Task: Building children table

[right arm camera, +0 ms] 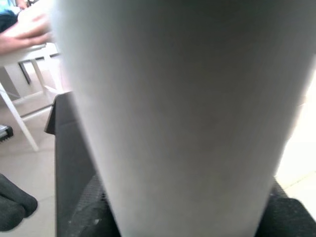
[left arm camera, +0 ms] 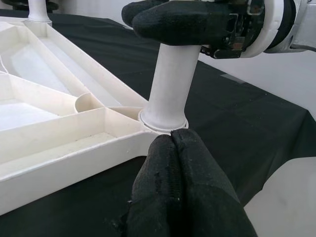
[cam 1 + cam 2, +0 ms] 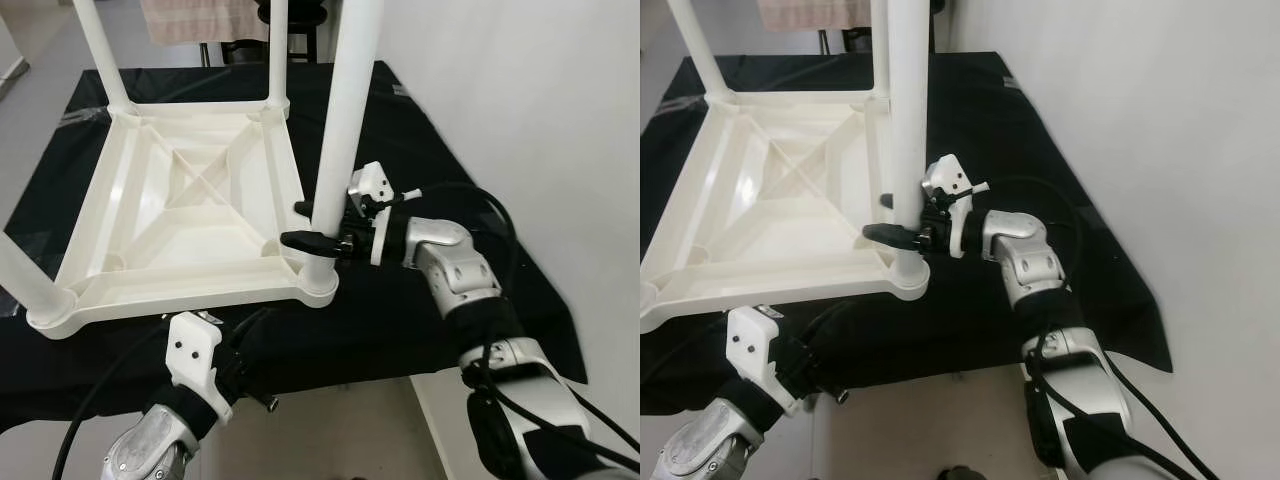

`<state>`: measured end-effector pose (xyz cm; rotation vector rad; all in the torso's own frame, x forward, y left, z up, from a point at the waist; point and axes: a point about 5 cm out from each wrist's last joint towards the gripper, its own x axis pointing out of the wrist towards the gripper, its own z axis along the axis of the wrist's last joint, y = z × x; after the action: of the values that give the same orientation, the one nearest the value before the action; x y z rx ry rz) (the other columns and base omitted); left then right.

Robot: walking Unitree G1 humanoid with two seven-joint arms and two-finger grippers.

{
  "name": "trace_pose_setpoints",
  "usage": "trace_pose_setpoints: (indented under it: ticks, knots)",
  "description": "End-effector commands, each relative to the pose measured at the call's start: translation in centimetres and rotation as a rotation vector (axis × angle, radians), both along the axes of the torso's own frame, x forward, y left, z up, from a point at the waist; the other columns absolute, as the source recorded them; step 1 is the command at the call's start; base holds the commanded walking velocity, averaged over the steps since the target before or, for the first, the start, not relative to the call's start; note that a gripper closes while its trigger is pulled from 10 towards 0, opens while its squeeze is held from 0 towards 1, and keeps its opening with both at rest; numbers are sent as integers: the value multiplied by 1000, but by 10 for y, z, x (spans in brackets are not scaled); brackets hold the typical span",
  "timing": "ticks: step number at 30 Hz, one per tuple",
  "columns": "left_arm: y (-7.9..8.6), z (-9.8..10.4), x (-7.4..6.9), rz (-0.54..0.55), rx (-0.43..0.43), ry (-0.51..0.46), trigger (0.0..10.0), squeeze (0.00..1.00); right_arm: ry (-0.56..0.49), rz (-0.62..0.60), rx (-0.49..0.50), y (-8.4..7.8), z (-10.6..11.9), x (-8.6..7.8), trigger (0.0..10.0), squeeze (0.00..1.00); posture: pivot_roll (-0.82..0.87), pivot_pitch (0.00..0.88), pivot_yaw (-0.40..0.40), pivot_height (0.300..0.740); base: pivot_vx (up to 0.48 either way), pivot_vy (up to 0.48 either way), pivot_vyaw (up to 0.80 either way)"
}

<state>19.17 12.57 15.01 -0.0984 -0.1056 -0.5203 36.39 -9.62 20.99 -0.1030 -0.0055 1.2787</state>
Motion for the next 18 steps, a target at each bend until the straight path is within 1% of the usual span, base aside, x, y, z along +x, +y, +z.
trace_pose_setpoints:
  ticks: [1, 2, 5, 6, 7, 8, 9, 10, 11, 12, 13, 14, 15, 16, 17, 18]
  knots:
    - [0, -4, -1, 7, -2, 15, 10000, 0, 14, -11, 5, -5, -1, 1, 0, 0, 101, 106, -97, 740, 0, 0, 0]
    - [0, -3, -2, 7, -3, 16, 10000, 0, 6, -11, -6, -9, -4, -1, 0, 0, 90, 110, -94, 740, 0, 0, 0]
    - [0, -3, -2, 6, -3, 16, 10000, 0, -3, -13, -13, -12, -8, -5, 0, 0, 86, 115, -94, 740, 0, 0, 0]
    - [0, -2, -2, 6, -4, 15, 10000, 0, -13, -32, -21, -15, -13, -10, 0, 0, 83, 123, -90, 740, 0, 0, 0]
    - [1, -2, -3, 6, -5, 15, 10000, 0, -27, -75, -48, -17, -21, -18, 0, 0, 74, 131, -88, 740, 0, 0, 0]
    - [1, -2, -3, 6, -5, 15, 10000, 0, -27, -75, -48, -17, -21, -18, 0, 0, 74, 131, -88, 740, 0, 0, 0]
    - [2, -1, -3, 7, -6, 15, 10000, 0, -28, -138, -69, -17, -30, -25, 0, 0, 73, 133, -89, 740, 0, 0, 0]
    - [3, 0, -4, 7, -6, 15, 10000, 0, -35, -365, -61, -13, -39, -27, 0, 0, 68, 141, -87, 740, 0, 0, 0]
    - [5, 0, -4, 7, -6, 15, 10000, 0, -8, -716, -15, -12, -51, -32, 0, 0, 49, 152, -71, 740, 0, 0, 0]
    - [7, 1, -4, 7, -7, 15, 10000, 0, 26, -972, 8, -16, -59, -38, 0, 0, 45, 154, -67, 740, 0, 0, 0]
    - [7, 1, -4, 7, -7, 15, 10000, 0, 26, -972, 8, -16, -59, -38, 0, 0, 45, 154, -67, 740, 0, 0, 0]
    - [8, 1, -3, 8, -7, 15, 10000, 0, 9, -1025, -14, -10, -65, -48, 0, 0, 43, 156, -60, 740, 0, 0, 0]
    - [8, 1, -3, 8, -7, 15, 10000, 0, 9, -1025, -14, -10, -65, -48, 0, 0, 43, 156, -60, 740, 0, 0, 0]
    - [8, 1, -3, 8, -6, 16, 10000, 0, -45, -955, -30, 5, -65, -58, 0, 0, 43, 155, -55, 740, 0, 0, 0]
    - [8, 1, -3, 8, -6, 16, 10000, 0, -45, -955, -30, 5, -65, -58, 0, 0, 43, 155, -55, 740, 0, 0, 0]
    - [9, 0, -2, 8, -4, 18, 10000, 0, -88, -810, -62, 21, -66, -60, 0, 0, 34, 137, -51, 740, 0, 0, 0]
